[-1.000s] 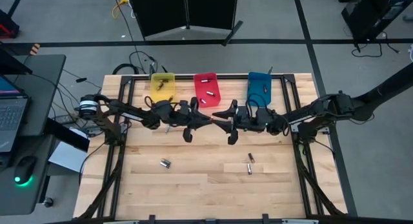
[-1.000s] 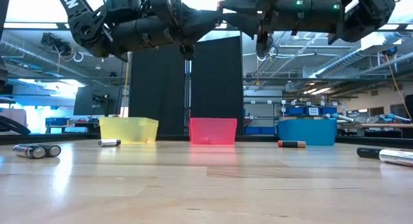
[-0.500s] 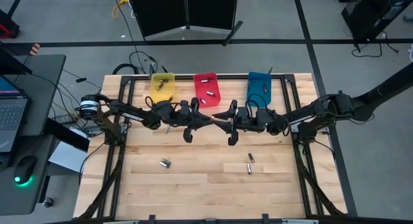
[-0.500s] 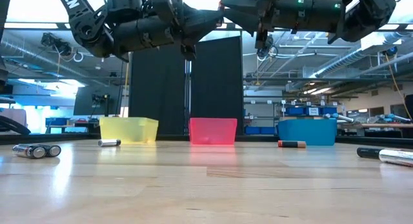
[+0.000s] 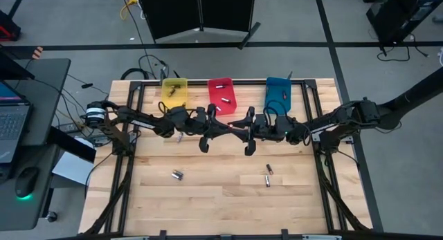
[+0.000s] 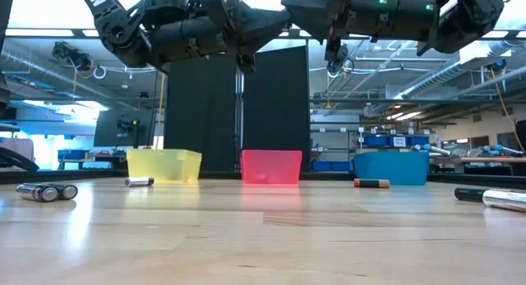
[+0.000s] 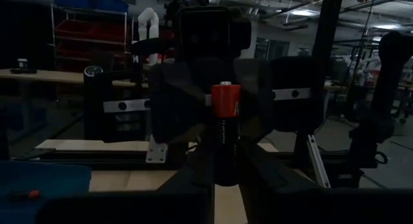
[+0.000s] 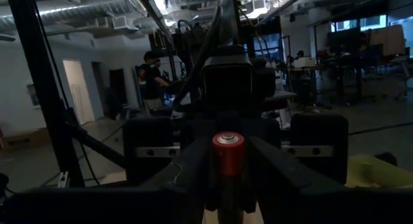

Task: Sort batteries
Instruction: Put the left orange battery into the blue bin

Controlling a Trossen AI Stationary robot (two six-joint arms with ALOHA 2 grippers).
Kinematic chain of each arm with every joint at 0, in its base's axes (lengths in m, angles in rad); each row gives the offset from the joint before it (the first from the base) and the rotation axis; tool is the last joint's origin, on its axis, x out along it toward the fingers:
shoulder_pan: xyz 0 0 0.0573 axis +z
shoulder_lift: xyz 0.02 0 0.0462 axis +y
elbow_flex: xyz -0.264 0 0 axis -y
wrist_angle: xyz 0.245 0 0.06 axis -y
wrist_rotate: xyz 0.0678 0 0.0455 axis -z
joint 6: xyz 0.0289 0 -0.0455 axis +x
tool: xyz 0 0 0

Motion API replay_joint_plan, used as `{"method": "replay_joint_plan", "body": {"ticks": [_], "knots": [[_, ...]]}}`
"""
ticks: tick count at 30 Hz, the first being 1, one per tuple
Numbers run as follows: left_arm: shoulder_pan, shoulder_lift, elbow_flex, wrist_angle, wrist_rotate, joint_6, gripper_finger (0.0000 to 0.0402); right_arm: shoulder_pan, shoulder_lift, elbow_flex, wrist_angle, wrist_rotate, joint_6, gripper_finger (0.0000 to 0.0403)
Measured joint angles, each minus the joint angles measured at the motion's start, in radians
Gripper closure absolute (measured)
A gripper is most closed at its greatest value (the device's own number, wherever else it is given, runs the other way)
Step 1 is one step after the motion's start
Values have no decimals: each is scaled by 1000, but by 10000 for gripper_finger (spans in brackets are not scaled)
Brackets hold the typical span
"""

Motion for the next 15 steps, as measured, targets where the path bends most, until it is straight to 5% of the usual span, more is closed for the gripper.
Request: {"method": "replay_joint_plan", "body": {"ticks": [5, 10, 15], "knots": [[0, 0, 0, -12, 2, -1, 356, 0, 0, -1, -1, 0, -20, 339], [0, -1, 1, -20, -2, 0, 354, 0, 0, -1, -1, 0, -45, 340], [0, -2, 2, -40, -27, 5, 297, 0, -3, -1, -2, 0, -49, 340]]}}
